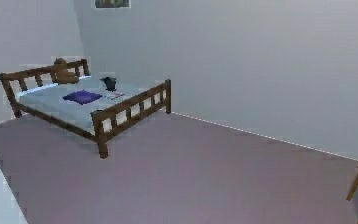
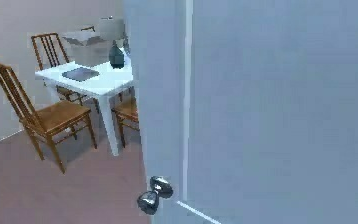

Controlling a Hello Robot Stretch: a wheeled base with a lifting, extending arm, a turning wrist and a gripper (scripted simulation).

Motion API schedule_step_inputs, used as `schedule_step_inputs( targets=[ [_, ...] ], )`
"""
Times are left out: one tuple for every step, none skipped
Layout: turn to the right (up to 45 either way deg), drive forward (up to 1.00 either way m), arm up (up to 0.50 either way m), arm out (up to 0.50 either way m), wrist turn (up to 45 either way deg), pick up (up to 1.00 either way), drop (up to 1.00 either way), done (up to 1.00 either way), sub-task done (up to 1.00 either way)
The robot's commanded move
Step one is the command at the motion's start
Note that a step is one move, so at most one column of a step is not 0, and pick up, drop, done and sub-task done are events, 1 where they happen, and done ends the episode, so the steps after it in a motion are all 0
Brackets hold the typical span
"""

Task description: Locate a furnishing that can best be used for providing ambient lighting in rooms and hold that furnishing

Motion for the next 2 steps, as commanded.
schedule_step_inputs(
  targets=[
    [0.0,0.5,0.0,0.0,0.0,0.0,0.0,0.0,0.0],
    [45.0,0.0,0.0,0.0,0.0,0.0,0.0,0.0,0.0]
  ],
)
